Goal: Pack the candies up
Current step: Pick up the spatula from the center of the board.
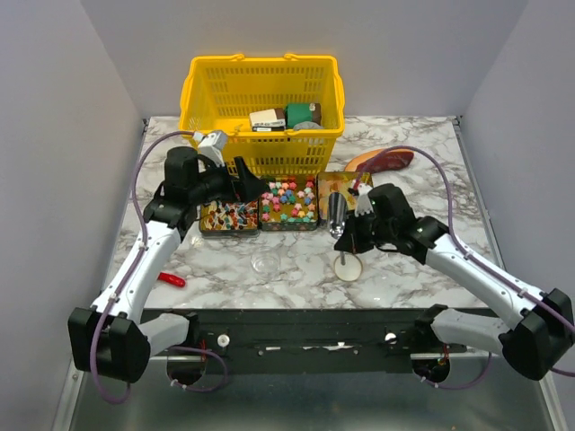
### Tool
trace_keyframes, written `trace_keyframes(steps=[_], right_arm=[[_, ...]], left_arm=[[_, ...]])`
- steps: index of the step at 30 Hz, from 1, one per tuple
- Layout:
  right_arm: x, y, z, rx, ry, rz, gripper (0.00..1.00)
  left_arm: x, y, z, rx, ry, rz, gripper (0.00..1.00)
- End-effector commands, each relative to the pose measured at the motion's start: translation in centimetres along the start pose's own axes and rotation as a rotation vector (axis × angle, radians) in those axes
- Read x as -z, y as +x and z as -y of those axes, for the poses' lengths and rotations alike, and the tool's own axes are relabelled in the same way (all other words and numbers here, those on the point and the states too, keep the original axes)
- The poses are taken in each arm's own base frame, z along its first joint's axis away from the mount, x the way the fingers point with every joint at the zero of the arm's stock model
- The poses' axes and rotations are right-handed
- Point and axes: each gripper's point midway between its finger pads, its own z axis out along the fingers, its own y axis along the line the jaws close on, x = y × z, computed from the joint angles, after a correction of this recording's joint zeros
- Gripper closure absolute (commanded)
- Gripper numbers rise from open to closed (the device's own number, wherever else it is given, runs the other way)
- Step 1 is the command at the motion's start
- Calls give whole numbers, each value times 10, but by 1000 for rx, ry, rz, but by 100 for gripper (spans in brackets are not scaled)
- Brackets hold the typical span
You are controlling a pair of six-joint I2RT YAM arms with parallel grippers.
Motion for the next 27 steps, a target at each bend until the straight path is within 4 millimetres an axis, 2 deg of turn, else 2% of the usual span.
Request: trace_keyframes(steps=[1, 2, 4, 6, 14, 17, 22, 27], right_arm=[[-4, 3, -42, 198, -145, -56, 99], [-5, 4, -47, 221, -150, -66, 99], [-12, 9, -54, 270, -121, -88, 99], [-11, 8, -68, 315, -144, -87, 100], [-7, 3, -85, 349, -178, -66, 99], [-5, 3, -84, 359, -166, -64, 99], [12, 3, -89, 400, -200, -48, 99], [32, 17, -90, 467, -234, -129, 99]], left_arm=[[0, 3, 72, -55, 282, -33, 1], [-3, 0, 81, -69, 321, -21, 1], [-6, 12, 99, -77, 389, -54, 1], [-14, 20, 102, -77, 399, -82, 1], [-27, 56, 110, -104, 468, -226, 2], [-28, 65, 110, -91, 485, -281, 9], [-30, 78, 105, -86, 488, -349, 24], [-19, 95, 106, -86, 545, -429, 31]])
